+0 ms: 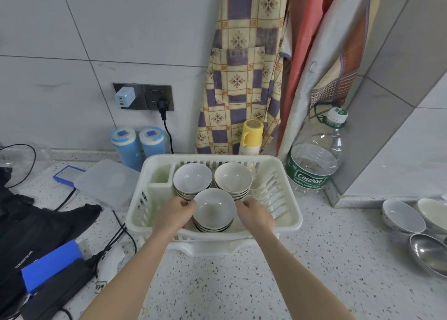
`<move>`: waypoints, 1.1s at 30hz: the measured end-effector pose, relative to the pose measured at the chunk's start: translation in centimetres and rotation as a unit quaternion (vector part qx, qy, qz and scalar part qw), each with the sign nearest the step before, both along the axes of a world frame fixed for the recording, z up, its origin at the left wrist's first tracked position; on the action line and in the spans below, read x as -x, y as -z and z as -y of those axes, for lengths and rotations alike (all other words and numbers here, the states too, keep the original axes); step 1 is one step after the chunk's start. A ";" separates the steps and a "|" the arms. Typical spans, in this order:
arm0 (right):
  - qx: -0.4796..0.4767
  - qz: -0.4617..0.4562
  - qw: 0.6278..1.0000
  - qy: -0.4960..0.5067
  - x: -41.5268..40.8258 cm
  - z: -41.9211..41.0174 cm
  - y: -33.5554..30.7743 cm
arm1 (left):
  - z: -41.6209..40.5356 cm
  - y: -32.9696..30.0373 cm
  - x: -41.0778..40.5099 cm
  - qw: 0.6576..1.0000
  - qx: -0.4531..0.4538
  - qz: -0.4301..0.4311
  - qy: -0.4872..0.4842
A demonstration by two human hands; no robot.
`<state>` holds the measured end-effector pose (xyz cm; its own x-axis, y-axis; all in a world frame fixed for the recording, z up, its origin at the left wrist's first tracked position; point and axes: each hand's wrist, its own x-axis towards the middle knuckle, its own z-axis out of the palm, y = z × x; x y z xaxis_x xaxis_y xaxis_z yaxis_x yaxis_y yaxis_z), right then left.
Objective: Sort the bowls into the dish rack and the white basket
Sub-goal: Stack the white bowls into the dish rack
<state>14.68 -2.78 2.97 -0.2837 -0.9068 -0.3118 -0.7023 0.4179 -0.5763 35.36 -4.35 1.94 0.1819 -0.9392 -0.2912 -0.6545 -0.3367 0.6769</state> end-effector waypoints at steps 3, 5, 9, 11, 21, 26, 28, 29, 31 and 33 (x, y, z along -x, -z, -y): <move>0.094 0.054 0.994 0.029 0.3 -0.8 -0.4 | -0.6 -0.4 0.0 0.998 0.056 -0.009 -0.031; 0.135 0.105 0.985 0.005 0.7 -1.4 -0.5 | -1.4 -0.6 -0.1 0.992 0.115 -0.027 -0.043; 0.156 0.378 0.912 0.002 3.1 -2.8 -1.3 | -4.0 -2.2 1.0 0.942 0.233 -0.189 -0.152; 0.169 0.475 0.864 0.018 5.2 -3.7 -1.8 | -6.0 -3.1 3.0 0.893 0.261 -0.290 -0.226; 0.125 0.488 0.864 0.022 20.1 -10.9 -1.3 | -16.7 0.3 22.3 0.889 0.119 -0.362 -0.253; 0.116 0.462 0.872 0.114 26.7 -13.9 -0.2 | -18.8 1.8 30.4 0.919 0.021 -0.355 -0.170; 0.109 0.443 0.875 0.160 28.8 -15.0 0.4 | -19.2 2.1 32.7 0.926 -0.013 -0.353 -0.132; 0.104 0.431 0.877 0.185 29.7 -15.5 0.7 | -19.4 2.2 33.6 0.930 -0.028 -0.349 -0.114; 0.093 0.408 0.879 0.229 31.2 -16.4 1.4 | -19.7 2.6 35.0 0.935 -0.055 -0.341 -0.074; 0.085 0.398 0.876 0.260 32.3 -17.3 1.9 | -19.8 2.9 35.9 0.939 -0.077 -0.332 -0.039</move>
<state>-17.63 14.50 1.04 -0.4268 -0.7718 -0.4713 0.2100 0.4224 -0.8818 -0.56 15.46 -0.93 -0.0213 -0.8676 -0.4968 -0.0755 -0.4941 0.8661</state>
